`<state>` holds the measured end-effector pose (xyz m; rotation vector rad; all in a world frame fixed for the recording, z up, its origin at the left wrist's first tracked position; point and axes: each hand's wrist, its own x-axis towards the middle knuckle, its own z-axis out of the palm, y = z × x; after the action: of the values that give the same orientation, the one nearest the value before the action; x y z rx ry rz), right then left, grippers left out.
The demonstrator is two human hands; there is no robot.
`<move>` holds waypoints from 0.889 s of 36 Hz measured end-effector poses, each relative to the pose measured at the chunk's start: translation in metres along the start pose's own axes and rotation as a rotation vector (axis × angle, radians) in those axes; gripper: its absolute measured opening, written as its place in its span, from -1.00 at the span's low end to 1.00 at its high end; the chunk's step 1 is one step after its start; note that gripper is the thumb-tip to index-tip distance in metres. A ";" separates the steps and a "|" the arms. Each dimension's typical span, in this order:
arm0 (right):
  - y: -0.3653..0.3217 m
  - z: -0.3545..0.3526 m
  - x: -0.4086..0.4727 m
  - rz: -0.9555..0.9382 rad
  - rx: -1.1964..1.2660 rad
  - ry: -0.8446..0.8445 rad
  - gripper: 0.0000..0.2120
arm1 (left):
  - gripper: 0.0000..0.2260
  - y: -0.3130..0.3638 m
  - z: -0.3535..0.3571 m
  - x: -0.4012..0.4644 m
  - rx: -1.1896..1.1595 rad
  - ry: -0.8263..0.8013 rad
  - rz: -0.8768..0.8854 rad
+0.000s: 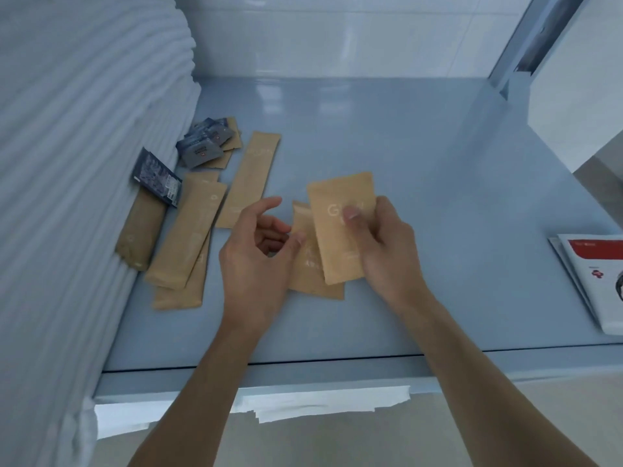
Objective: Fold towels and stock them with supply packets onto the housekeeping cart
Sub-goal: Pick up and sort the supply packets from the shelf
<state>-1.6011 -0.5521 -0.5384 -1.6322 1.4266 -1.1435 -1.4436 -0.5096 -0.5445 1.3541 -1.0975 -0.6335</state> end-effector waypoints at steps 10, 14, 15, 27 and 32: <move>-0.012 0.004 -0.030 -0.009 -0.072 0.007 -0.58 | -0.70 0.009 0.004 -0.009 -0.018 -0.101 0.043; -0.002 -0.019 -0.035 -0.045 -0.109 0.059 -0.40 | -0.77 0.017 0.019 -0.024 -0.106 -0.173 -0.044; 0.001 -0.026 -0.036 -0.064 -0.149 0.071 -0.39 | -0.76 0.020 0.025 -0.027 -0.099 -0.192 -0.062; 0.035 -0.154 -0.036 0.258 -0.539 0.091 -0.42 | -0.79 0.062 0.148 -0.076 0.149 -0.392 -0.091; 0.033 -0.170 -0.030 0.276 -0.690 0.072 -0.43 | -0.76 0.068 0.166 -0.084 0.223 -0.416 -0.050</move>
<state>-1.7708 -0.5183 -0.5087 -1.7537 2.1742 -0.5787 -1.6396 -0.4976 -0.5216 1.4812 -1.5064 -0.8758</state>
